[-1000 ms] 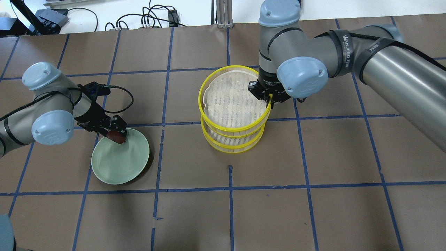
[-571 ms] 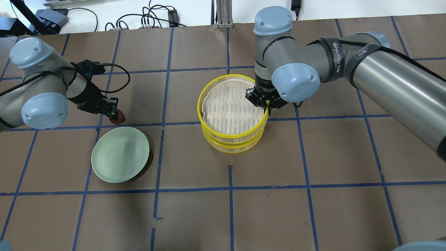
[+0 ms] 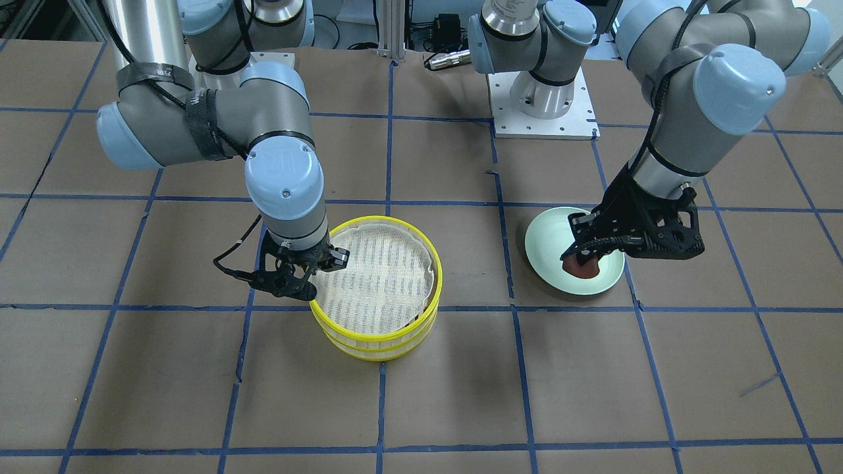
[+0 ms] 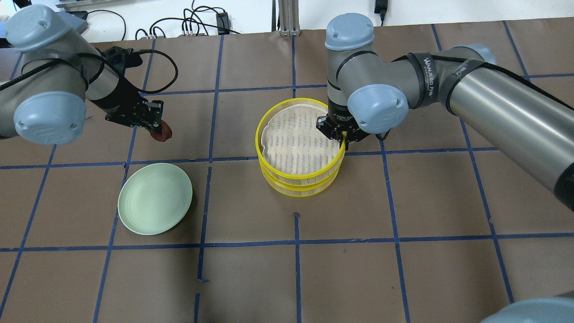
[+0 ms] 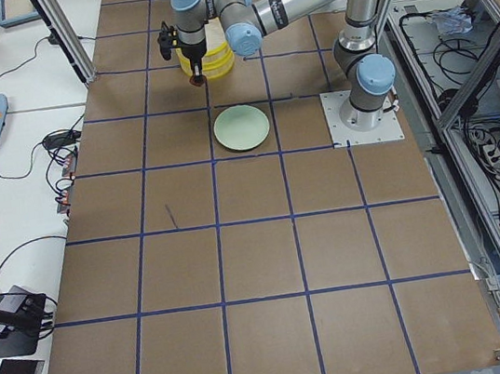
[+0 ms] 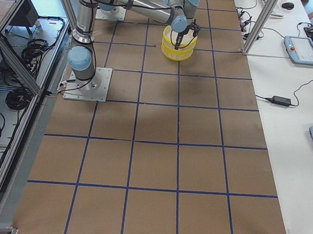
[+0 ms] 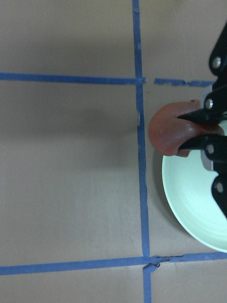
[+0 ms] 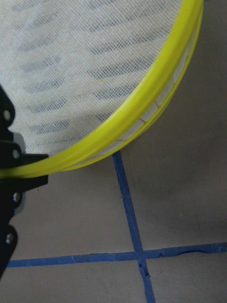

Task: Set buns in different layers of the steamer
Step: 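Grasp the brown bun with the left gripper and lift it off the plate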

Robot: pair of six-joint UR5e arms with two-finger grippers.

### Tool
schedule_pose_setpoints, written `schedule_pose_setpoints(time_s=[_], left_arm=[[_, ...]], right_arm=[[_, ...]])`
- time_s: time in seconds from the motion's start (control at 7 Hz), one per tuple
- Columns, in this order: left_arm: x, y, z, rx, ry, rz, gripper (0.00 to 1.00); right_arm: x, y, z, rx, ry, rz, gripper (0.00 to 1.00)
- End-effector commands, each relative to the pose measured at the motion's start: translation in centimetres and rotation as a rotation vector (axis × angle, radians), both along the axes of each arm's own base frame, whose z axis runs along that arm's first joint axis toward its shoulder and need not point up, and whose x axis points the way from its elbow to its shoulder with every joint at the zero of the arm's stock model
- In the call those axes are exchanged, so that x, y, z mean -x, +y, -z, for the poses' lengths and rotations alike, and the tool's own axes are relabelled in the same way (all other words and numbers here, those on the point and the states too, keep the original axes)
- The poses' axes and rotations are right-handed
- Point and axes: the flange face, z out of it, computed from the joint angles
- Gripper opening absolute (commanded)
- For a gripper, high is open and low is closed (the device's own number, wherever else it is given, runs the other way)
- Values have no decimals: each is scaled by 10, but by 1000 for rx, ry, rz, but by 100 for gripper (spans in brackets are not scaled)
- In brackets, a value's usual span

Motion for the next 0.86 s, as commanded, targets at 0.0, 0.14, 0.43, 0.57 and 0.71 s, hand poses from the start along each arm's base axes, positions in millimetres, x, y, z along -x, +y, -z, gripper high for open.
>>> schedule_pose_setpoints(time_s=[0.0, 0.14, 0.43, 0.57, 0.71], left_arm=[[2, 0, -5, 6, -1, 3, 0], [0, 1, -7, 2, -4, 11, 0], [-1, 3, -10, 8, -7, 12, 0], [-1, 3, -10, 8, -7, 12, 0], [-1, 2, -11, 10, -7, 12, 0]], right_arm=[[0, 1, 0, -8, 3, 3, 8], [0, 1, 1, -10, 2, 2, 9], [0, 3, 3, -7, 0, 5, 9], [-1, 4, 4, -12, -17, 8, 9], [-3, 4, 3, -16, -37, 11, 9]])
